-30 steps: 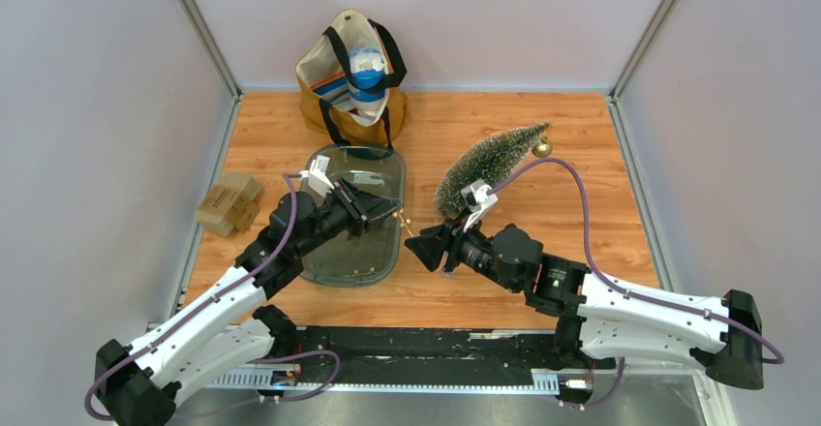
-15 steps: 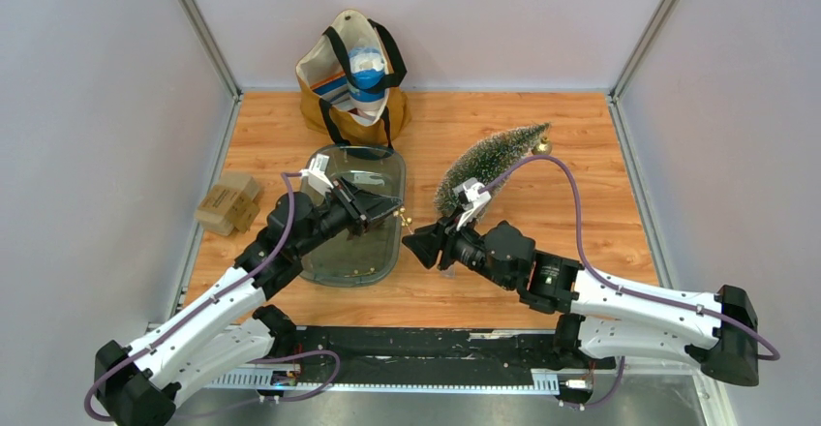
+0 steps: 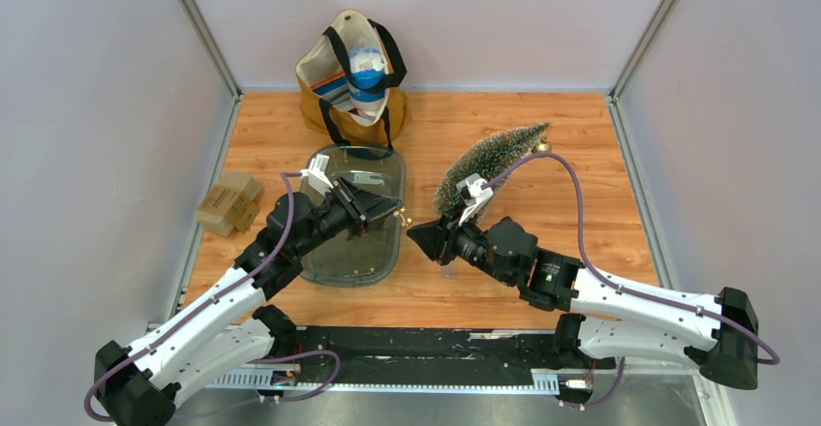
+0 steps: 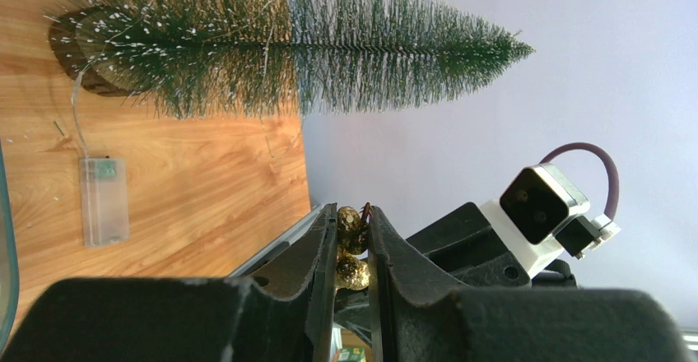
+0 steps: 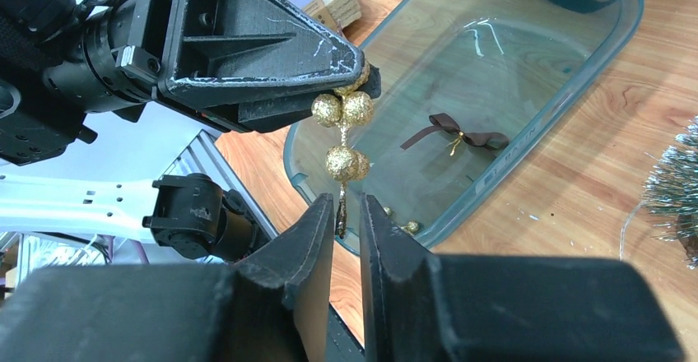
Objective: Decorate the small christmas tree
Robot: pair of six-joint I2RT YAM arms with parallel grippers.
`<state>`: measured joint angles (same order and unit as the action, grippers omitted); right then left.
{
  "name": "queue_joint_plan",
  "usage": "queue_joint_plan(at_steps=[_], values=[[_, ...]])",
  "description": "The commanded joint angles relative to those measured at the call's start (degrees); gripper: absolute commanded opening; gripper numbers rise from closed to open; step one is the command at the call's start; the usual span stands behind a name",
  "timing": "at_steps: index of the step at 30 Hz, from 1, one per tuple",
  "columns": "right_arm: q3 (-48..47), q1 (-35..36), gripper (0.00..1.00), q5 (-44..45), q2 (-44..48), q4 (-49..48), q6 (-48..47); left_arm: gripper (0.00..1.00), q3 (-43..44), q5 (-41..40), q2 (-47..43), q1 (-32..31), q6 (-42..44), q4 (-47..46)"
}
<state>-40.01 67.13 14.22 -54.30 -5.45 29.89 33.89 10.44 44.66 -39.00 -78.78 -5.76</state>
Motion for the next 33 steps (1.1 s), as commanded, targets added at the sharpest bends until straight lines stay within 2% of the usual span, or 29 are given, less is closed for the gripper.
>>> queue_joint_plan(at_steps=[1,24,29,32,33], values=[[-1.83,-0.6,0.19,-0.77,0.16,-3.07,-0.89,0.24,-0.31,0.81,-0.28,-0.28,-1.2,-2.68],[-2.0,-1.48,0.01,-2.88,-0.63,-2.72,-0.18,0.25,-1.19,1.6,0.42,-0.28,-1.9,-4.44],[-2.44,-1.66,0.0,-1.56,0.07,0.7,-0.27,0.48,-0.67,0.81,-0.45,-0.28,-0.41,-1.1],[-2.18,-1.92,0.0,-1.47,0.95,2.63,-0.01,0.65,0.29,-1.29,-1.86,-0.28,2.3,3.19],[-2.18,-1.92,0.0,-1.56,1.39,3.51,0.08,0.67,0.74,-1.82,-2.12,-0.28,3.36,4.17]])
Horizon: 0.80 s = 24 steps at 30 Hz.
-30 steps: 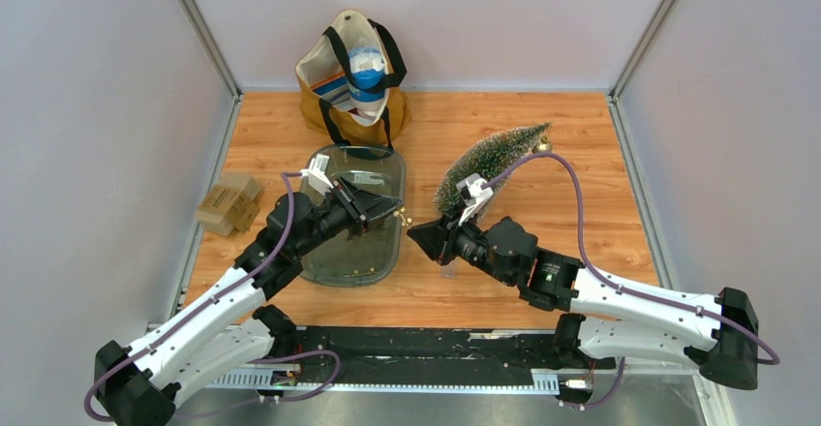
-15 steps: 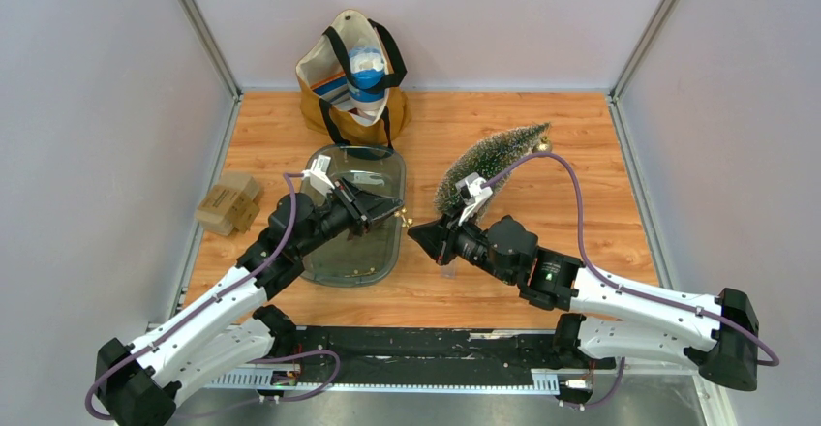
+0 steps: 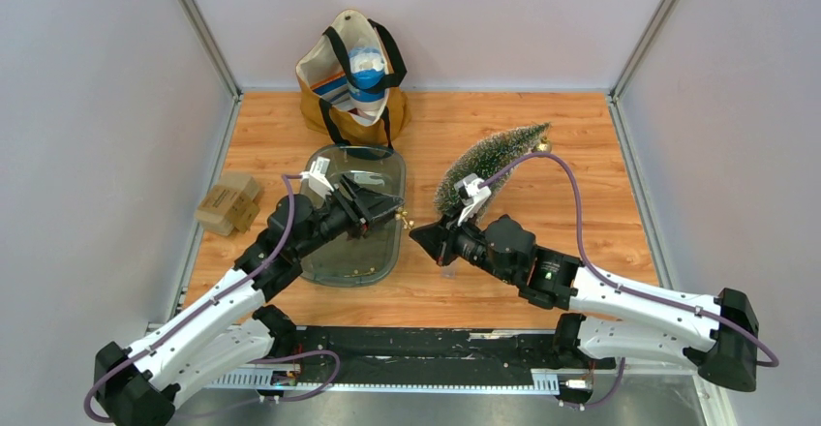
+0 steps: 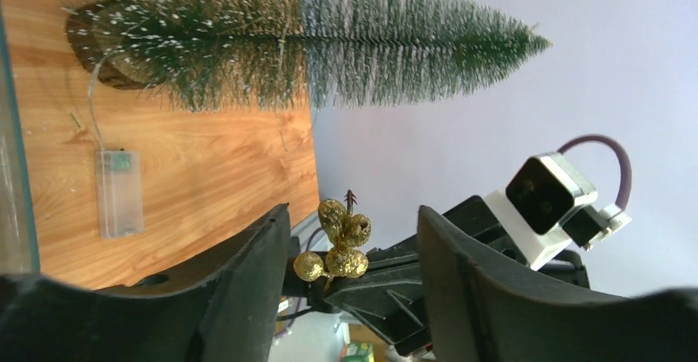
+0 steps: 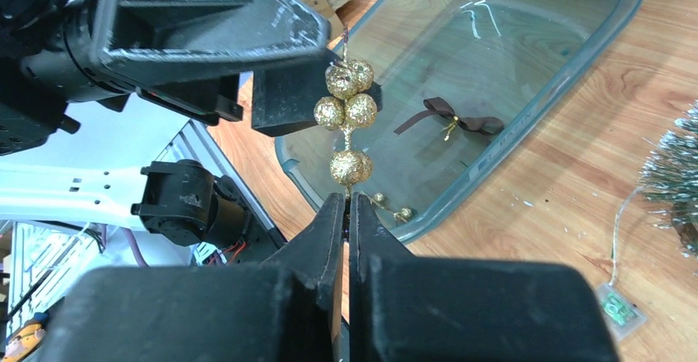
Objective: Decorate the small christmas tree
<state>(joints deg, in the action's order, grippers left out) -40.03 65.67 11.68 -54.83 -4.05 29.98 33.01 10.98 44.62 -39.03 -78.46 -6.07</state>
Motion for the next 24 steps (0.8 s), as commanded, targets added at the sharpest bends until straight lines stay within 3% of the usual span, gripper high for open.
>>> queue_joint_plan(at_steps=[1,9,15,19,24], values=[[-2.16,-0.54,0.0,1.06,2.35,3.16,-0.09,0.71,2.57,-3.15,-2.69,-0.26,5.74,7.35],[-6.45,-1.33,0.01,0.97,8.32,20.55,-4.13,0.75,14.07,-1.93,2.83,-0.26,24.3,22.3],[-11.37,-5.36,0.01,0.19,16.49,38.47,-8.96,0.75,18.49,-1.06,5.82,-0.26,33.01,25.4],[-14.98,-12.13,0.0,-9.01,19.67,46.58,-12.48,0.75,21.47,3.33,9.6,-0.26,38.71,25.23],[-19.03,-16.98,0.0,-22.39,15.73,52.74,-15.38,0.75,25.16,12.64,13.99,-0.52,42.59,21.19]])
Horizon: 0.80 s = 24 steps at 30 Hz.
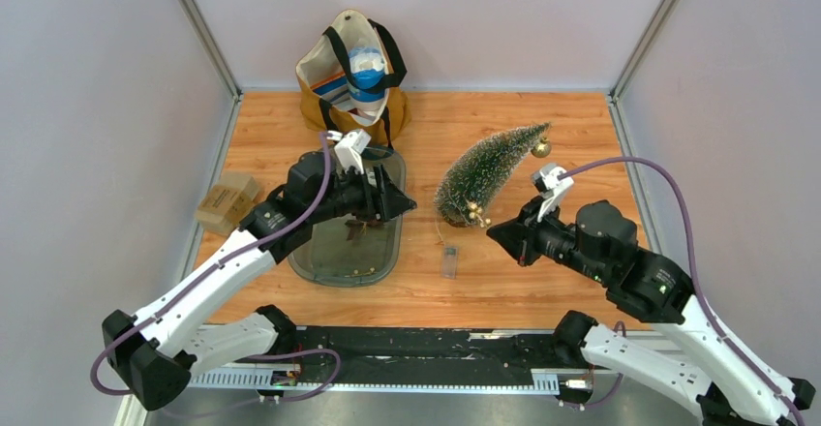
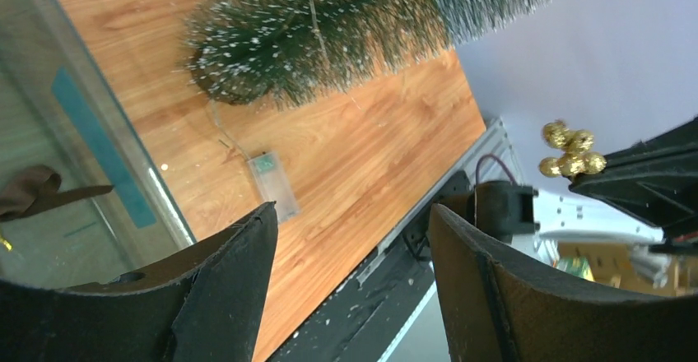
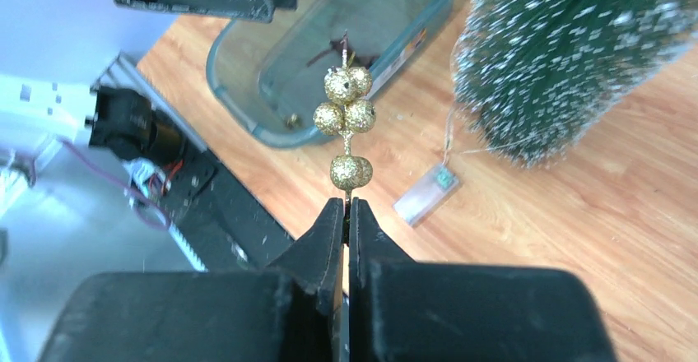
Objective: Decorate the small christmas tree
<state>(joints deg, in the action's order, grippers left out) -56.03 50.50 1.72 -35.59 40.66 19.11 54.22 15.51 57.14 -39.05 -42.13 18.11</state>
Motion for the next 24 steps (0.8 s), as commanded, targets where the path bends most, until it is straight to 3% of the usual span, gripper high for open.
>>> queue_joint_plan(at_steps=[1,7,12,20,24], values=[[-3.47,-1.81,0.0,-14.0,-4.3,8.46,-4.87,0.75,4.49,9.27,1.91,-0.68,7.84,-3.25],[-5.23,-1.81,0.0,-22.8,-6.68,8.55,-6.72,0.75,7.39,18.85,3.67,-1.21,14.43,-3.52],[-6.28,-1.81,0.01,-26.67,-8.0,8.55,-7.51,0.7,8.19,31.57,6.66,-1.56,17.08,-2.64],[-5.85,-1.81,0.01,-31.07,-9.67,8.11,-8.04,0.62,7.22,41.16,7.45,-2.17,22.0,0.0],[-5.41,-1.81,0.02,-31.16,-9.76,6.89,-8.13,0.5,8.18,44.52,8.95,-2.35,23.31,1.4]])
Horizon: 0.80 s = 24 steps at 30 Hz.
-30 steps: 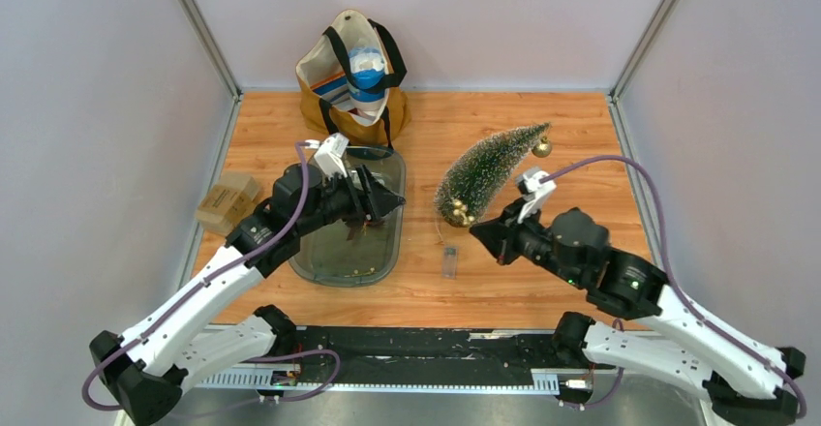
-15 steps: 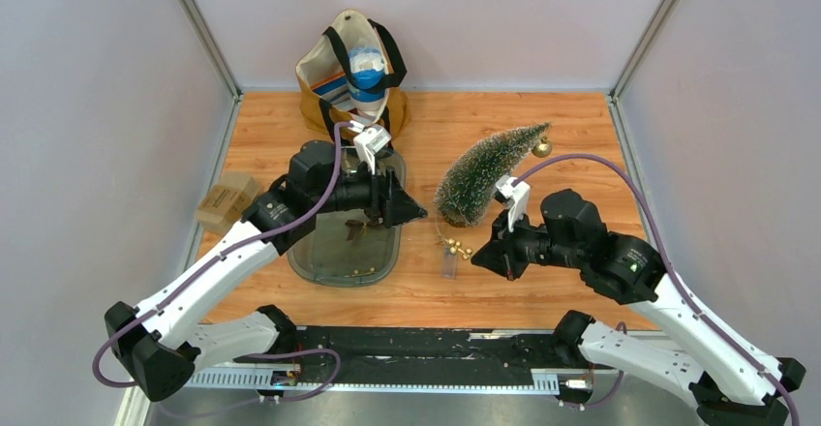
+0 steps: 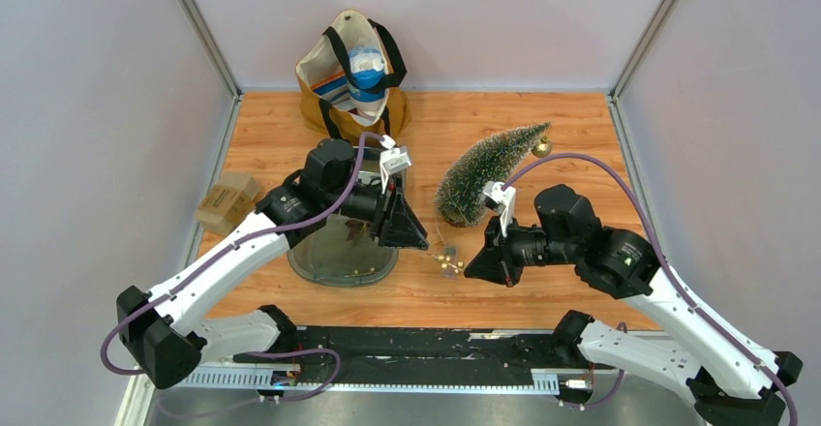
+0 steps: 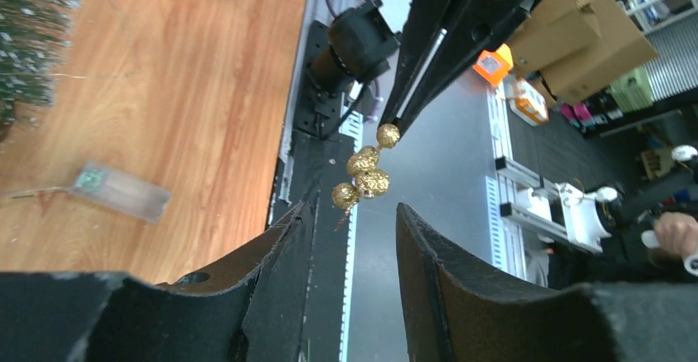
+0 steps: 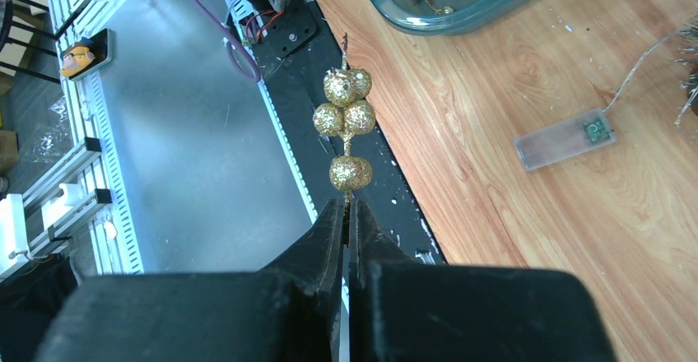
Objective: Decorate the small christmas tree
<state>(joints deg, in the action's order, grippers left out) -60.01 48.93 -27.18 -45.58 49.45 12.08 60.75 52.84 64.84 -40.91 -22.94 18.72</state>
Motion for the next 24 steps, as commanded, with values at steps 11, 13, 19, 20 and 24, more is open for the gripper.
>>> queue_joint_plan(at_steps=[11,13,19,20,24], values=[[-0.73,-0.15,0.03,-2.79,0.14,-3.66,-0.65,0.46,5.95,7.02,5.82,-2.95,12.04,12.04],[-0.72,-0.15,0.03,-2.88,0.14,-3.84,-0.56,0.45,6.57,7.1,6.35,-3.56,12.13,11.78],[-0.37,-0.24,0.03,-2.7,0.23,-3.66,-0.65,0.26,7.72,5.96,6.88,-3.92,13.09,12.83],[-0.37,-0.24,0.04,-2.7,0.32,-3.75,-0.65,0.25,7.54,5.87,6.71,-3.92,12.92,12.66],[0.07,-0.24,0.04,-2.27,0.76,-3.92,-0.56,0.12,7.28,5.7,6.44,-3.92,12.92,12.57]])
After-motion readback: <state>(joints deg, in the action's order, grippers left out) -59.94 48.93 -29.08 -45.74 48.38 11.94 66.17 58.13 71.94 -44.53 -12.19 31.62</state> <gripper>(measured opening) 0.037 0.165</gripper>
